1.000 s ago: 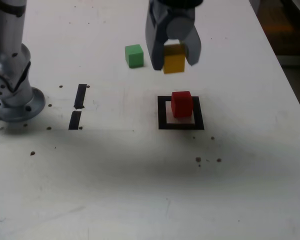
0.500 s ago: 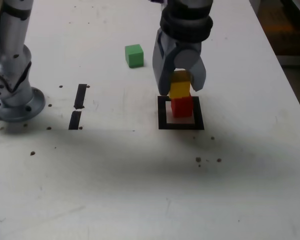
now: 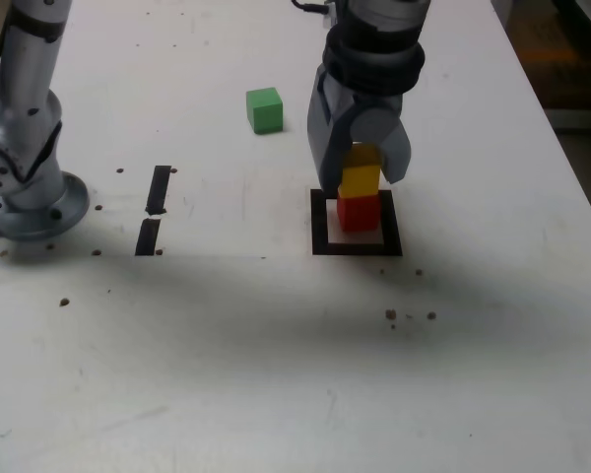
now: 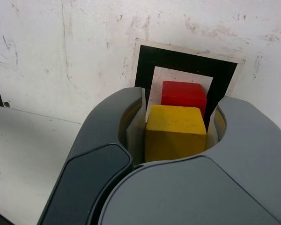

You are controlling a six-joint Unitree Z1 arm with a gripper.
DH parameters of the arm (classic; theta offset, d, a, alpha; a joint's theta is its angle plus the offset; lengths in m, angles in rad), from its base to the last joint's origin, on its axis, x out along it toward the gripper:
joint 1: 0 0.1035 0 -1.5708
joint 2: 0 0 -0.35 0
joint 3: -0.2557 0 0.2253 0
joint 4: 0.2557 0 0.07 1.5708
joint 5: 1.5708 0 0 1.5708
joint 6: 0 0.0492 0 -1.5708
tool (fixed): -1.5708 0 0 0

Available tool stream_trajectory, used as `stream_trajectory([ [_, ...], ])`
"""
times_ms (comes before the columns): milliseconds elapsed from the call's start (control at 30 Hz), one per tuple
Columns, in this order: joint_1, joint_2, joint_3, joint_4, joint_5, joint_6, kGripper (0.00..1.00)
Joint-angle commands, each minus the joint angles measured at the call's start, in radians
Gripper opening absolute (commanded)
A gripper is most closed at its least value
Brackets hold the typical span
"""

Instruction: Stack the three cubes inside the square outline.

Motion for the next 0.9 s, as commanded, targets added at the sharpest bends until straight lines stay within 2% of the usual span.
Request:
stream_trajectory([
  [0, 0.0, 0.008, -0.005, 0.0, 0.0, -0.001, 0.28],
  [467, 0.0, 0.034, -0.012, -0.001, -0.005, -0.001, 0.48],
  [867, 0.0, 0.028, -0.008, 0.002, -0.002, -0.001, 0.95],
])
